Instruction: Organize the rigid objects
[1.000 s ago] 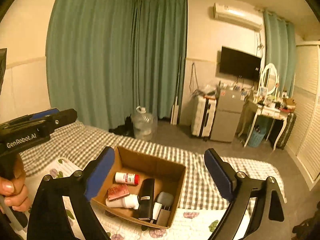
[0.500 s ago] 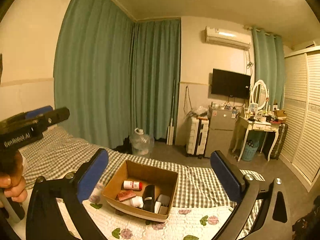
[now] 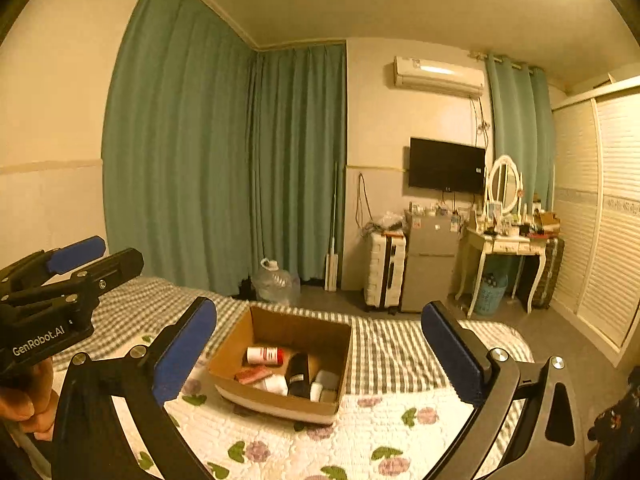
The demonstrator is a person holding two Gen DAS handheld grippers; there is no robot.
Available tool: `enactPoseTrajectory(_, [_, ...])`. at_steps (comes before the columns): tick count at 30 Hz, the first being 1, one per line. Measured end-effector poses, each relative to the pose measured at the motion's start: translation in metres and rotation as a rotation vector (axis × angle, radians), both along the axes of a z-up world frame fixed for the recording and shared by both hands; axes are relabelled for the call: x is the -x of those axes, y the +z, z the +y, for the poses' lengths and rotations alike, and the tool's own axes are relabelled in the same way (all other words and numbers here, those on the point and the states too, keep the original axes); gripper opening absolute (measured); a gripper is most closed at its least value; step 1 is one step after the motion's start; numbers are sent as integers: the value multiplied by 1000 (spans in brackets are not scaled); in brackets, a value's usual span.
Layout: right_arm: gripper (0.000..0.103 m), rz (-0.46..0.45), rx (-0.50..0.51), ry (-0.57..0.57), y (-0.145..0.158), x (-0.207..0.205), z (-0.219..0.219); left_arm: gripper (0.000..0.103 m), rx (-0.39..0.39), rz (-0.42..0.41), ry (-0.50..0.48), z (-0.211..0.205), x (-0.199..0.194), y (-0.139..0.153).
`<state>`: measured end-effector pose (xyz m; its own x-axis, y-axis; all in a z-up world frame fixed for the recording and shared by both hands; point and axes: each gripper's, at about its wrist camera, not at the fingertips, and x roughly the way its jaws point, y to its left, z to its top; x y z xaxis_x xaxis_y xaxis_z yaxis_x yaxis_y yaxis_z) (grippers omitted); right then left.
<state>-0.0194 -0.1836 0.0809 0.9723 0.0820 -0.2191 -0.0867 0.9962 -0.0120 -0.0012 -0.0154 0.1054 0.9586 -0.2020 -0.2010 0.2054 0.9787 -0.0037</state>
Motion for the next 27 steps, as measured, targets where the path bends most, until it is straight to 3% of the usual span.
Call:
enactPoseTrajectory(12, [103,42,-3,-31,-30,-20,-6,67,0,49,12,1,-17,-34])
enactPoseTrajectory(27, [103,74,-1,-18,-42,-27,3,67,-7,83,47,12,-23,-44])
